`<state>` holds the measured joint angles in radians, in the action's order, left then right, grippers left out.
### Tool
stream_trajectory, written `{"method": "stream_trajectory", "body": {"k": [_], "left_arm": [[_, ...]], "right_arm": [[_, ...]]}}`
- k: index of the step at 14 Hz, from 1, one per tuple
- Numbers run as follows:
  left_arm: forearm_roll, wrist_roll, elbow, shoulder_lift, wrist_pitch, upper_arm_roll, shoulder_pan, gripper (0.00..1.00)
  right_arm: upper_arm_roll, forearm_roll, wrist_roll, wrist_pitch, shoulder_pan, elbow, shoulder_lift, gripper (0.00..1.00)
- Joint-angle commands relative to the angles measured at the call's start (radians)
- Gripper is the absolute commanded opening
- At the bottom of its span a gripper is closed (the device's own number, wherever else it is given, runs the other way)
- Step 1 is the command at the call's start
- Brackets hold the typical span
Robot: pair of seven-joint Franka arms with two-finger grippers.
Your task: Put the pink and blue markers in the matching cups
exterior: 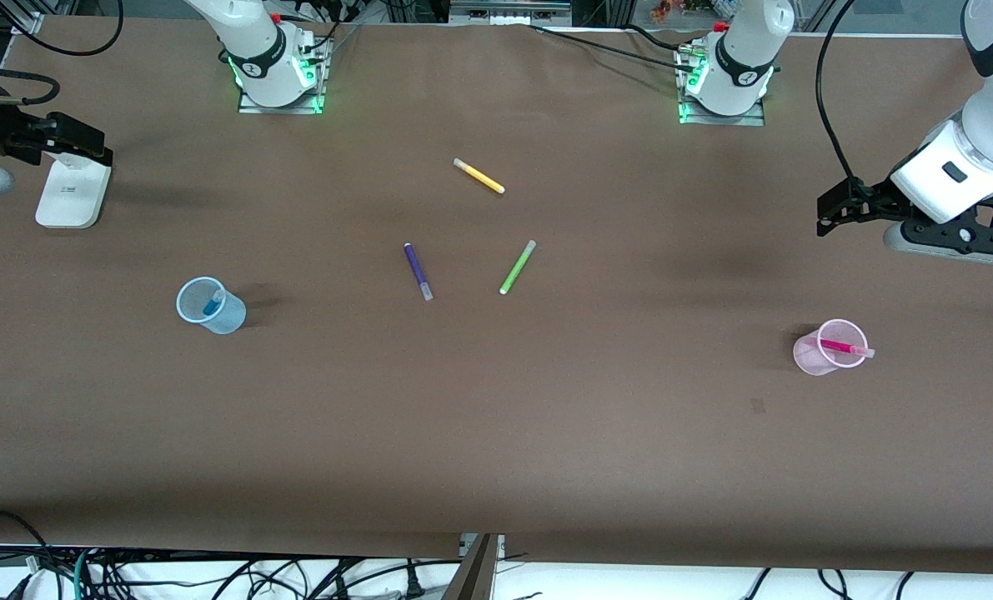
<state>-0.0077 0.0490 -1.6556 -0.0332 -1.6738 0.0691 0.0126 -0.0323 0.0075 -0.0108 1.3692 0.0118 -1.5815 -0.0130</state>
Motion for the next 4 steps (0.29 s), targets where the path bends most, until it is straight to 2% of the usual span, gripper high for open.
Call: {"method": "stream_trajectory", "body": {"k": [1,4], "left_arm": [[-0.026,0.022,-0.003,0.018,0.008,-0.002,-0.003,1.00],[-0.026,0.022,-0.004,0.016,-0.001,0.000,-0.002,1.00]], "right_arm": [[0.003,-0.011,0.006,-0.013,-0.006,0.028,0.010,1.00],[0.003,-0.012,0.006,-0.013,-0.006,0.028,0.010,1.00]]}}
